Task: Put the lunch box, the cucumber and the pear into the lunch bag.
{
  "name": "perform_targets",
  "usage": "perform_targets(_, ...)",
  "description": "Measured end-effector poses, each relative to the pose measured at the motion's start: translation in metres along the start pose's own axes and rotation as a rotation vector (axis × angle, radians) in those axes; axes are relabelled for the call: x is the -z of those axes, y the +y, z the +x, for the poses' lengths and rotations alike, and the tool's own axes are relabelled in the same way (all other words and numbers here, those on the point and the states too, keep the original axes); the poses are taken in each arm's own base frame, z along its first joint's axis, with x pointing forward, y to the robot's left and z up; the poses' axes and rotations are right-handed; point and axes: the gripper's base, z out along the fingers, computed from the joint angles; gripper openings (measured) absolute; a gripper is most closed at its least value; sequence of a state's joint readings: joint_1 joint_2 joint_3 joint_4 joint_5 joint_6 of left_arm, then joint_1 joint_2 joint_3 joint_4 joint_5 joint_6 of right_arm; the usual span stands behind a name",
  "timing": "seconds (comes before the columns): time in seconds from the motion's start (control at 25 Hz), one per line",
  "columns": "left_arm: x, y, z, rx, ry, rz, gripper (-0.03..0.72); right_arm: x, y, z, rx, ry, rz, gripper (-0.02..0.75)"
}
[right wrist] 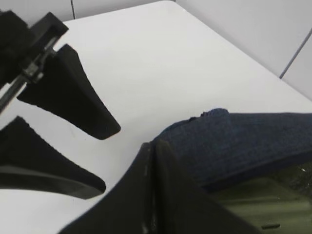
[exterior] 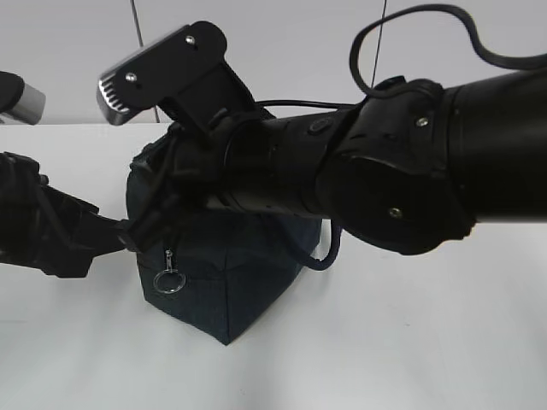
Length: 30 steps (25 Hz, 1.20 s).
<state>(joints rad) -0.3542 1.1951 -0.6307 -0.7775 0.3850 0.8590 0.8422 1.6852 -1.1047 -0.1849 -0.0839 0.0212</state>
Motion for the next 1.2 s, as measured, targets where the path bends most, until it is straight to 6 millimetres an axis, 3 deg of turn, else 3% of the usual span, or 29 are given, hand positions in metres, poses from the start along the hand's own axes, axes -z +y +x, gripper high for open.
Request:
perform_targets(0.28, 0.0, 0.0, 0.0, -0.001, -0.001, -0.001, 0.342, 0.001, 0.001, 0.017, -0.03, 0.146, 0.003, 0.018)
perform_targets(0.4, 0.0, 0.0, 0.0, -0.004, -0.001, -0.001, 0.342, 0.002, 0.012, 0.024, -0.051, 0.177, -0.021, 0.095)
perform_targets(0.56, 0.0, 0.0, 0.0, -0.004, -0.001, -0.001, 0.341, 0.005, 0.043, 0.034, -0.027, 0.211, -0.093, 0.227)
perform_targets(0.76, 0.0, 0.0, 0.0, -0.004, -0.001, -0.001, 0.341, -0.002, 0.056, 0.071, -0.026, 0.284, -0.127, 0.337)
perform_targets(0.84, 0.0, 0.0, 0.0, -0.004, 0.001, 0.001, 0.341, -0.007, 0.058, 0.084, -0.031, 0.28, -0.134, 0.351)
perform_targets(1.0, 0.0, 0.0, 0.0, -0.004, 0.001, 0.001, 0.341, -0.015, 0.054, 0.09, -0.047, 0.247, -0.129, 0.377)
perform_targets(1.2, 0.0, 0.0, 0.0, -0.004, 0.004, 0.005, 0.341, -0.025, 0.039, 0.104, -0.074, 0.262, -0.094, 0.46)
